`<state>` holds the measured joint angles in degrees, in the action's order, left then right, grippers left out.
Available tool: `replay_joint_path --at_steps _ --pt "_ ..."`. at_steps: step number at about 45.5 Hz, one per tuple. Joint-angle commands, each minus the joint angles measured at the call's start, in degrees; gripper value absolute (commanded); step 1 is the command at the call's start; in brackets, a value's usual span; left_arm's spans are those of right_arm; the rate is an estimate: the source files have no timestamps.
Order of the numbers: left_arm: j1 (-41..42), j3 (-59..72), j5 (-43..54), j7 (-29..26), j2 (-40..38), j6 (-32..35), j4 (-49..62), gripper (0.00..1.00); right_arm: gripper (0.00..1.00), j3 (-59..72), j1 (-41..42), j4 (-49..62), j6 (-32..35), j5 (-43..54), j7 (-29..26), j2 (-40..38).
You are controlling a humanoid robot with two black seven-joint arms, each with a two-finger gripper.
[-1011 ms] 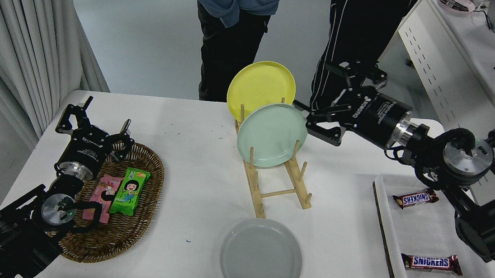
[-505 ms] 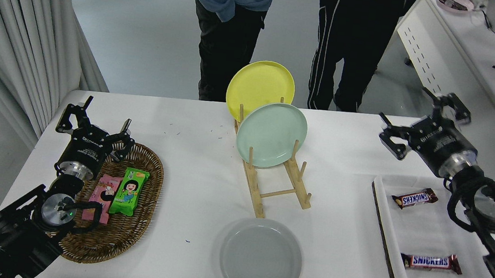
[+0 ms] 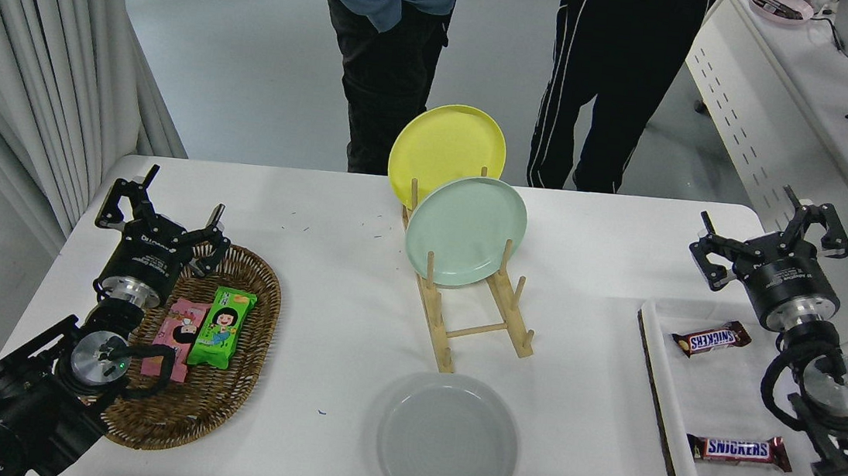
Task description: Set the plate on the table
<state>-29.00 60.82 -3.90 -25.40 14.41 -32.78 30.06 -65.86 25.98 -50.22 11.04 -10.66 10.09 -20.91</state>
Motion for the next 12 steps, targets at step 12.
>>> replay_joint_path --at_steps 12 --pt "0.00 0.00 -0.05 0.00 0.00 0.00 0.00 1.00 1.00 1.96 0.73 9.00 7.33 0.20 0.63 3.59"
